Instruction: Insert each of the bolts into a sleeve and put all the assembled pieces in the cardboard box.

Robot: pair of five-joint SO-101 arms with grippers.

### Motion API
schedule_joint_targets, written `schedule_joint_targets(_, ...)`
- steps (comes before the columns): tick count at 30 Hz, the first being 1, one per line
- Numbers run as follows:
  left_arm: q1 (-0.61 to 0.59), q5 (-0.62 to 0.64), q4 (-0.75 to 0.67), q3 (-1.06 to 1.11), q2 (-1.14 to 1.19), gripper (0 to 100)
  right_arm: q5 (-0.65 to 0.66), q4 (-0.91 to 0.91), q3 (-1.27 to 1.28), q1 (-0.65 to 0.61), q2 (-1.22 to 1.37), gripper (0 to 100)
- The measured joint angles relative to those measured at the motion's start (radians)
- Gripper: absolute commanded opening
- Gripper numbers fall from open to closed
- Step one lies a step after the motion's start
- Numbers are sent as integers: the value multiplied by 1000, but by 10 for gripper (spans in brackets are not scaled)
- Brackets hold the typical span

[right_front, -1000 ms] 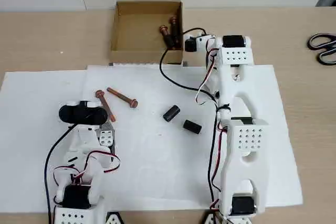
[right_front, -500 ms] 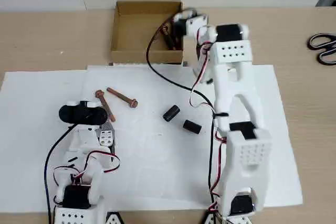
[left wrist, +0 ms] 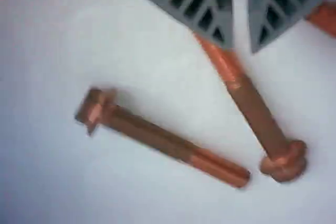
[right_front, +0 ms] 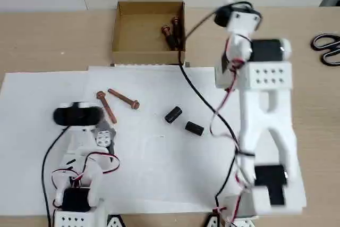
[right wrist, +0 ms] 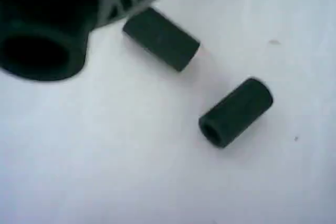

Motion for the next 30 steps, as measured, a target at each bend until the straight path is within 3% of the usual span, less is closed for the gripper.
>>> schedule_joint_targets(7,-20,12,-14,-150,0,6,-17,0,353,44,-367,3)
schedule_joint_targets(12,-20,12,83,-338,78,6,-17,-31,621,146,-566,3)
schedule_joint_targets(19,-20,12,253,-740,476,5,-17,-94,830,269,-786,3)
schedule_joint_targets(25,-23,2,482,-1099,848,5,-17,-132,905,325,-896,3)
schedule_joint_targets(30,-23,-169,592,-1257,1046,5,-17,-132,913,400,-953,3)
